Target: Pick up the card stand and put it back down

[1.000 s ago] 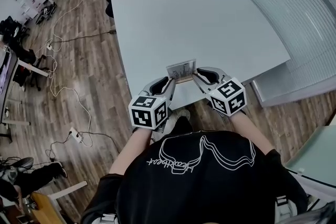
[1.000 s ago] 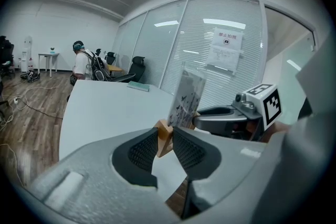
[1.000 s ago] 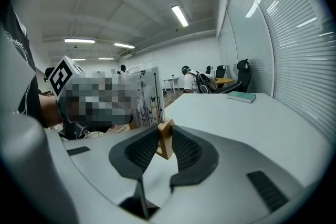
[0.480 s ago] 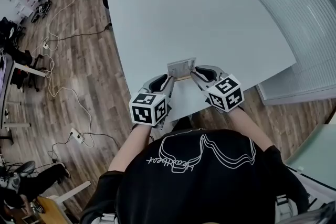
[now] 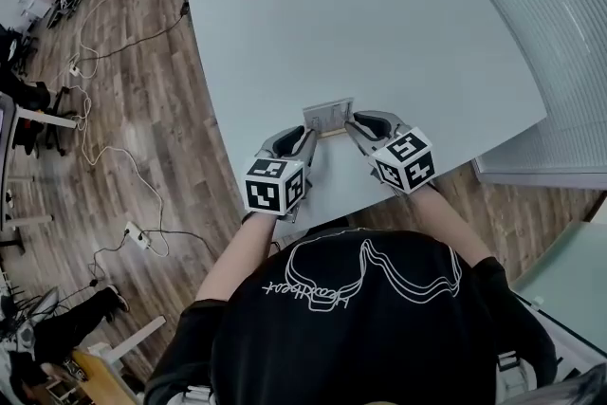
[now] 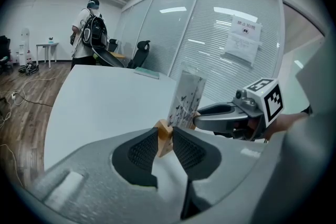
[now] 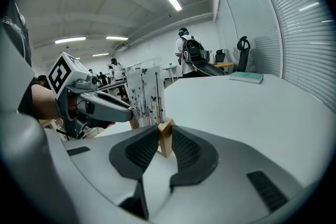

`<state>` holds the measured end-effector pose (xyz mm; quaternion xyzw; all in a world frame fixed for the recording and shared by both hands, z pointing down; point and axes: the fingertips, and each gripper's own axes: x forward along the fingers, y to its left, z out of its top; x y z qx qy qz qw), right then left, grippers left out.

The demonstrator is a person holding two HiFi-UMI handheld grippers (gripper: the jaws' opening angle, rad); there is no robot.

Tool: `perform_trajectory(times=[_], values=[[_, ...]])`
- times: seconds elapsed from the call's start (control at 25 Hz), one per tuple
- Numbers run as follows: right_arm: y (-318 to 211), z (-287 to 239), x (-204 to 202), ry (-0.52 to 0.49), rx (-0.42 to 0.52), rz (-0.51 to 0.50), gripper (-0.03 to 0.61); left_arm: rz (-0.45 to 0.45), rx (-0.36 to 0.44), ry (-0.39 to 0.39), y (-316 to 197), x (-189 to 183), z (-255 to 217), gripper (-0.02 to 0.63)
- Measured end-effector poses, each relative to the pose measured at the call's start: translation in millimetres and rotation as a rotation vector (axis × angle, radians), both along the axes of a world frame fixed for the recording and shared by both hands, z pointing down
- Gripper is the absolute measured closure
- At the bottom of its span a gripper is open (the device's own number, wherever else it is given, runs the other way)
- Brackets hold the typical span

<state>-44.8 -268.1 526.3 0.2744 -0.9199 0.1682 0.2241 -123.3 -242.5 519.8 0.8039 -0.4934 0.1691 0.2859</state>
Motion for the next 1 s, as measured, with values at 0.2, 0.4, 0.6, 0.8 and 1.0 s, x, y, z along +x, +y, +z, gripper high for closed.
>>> perform_trajectory(times=[0.2,0.4,0.6,0.8,1.0], values=[[-10,23,-5,0.033,-0.021,-0.014,0.494,0.019,-0.033,-0.021,-11,-5,24,0.522],[-16,47,-7,0.067,-0.044,-0.016,0.492,0.031,-0.058,-0.037,-18,-7,44,0.522],[-21,59,-14,0.087,-0.046,-0.025,0.492,0.029,-0.086,-0.039,-22,-13,61,0.523],[-26,61,-12,0.081,-0.036,-0.028,0.492,0.032,-0.076,-0.039,-25,-11,65,0.523],[-24,57,-12,0.055,-0.043,-0.025,0.488,0.040,-0.066,-0.057,-23,-11,61,0.523]])
